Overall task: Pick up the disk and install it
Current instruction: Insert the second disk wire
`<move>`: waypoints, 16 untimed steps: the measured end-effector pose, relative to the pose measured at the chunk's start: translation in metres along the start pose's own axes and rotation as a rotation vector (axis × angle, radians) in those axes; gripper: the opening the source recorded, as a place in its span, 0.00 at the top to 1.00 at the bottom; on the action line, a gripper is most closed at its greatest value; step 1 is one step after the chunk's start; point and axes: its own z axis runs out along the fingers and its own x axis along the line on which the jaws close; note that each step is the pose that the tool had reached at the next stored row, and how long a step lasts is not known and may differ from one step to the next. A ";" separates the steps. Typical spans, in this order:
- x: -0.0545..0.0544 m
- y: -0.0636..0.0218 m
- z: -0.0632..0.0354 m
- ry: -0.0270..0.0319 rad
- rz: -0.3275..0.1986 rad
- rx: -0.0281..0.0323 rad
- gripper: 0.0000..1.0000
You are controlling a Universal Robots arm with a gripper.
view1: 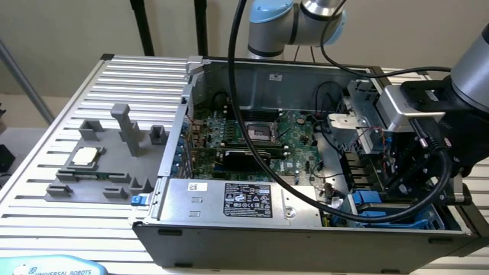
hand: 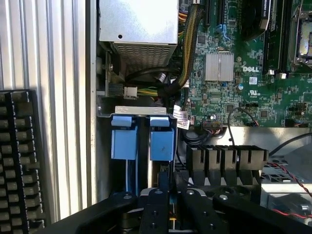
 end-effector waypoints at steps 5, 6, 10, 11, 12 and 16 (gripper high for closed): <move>0.000 0.0003 0.0002 0.0034 0.000 0.0000 0.84; 0.000 0.0003 0.0004 0.0041 0.000 0.0000 0.84; 0.000 0.0003 0.0010 0.0065 0.000 0.0000 0.84; 0.000 0.0003 0.0012 0.0072 0.000 0.0000 0.84; 0.000 0.0003 0.0017 0.0074 0.000 0.0001 0.84; 0.000 0.0004 0.0040 0.0079 0.000 0.0001 0.84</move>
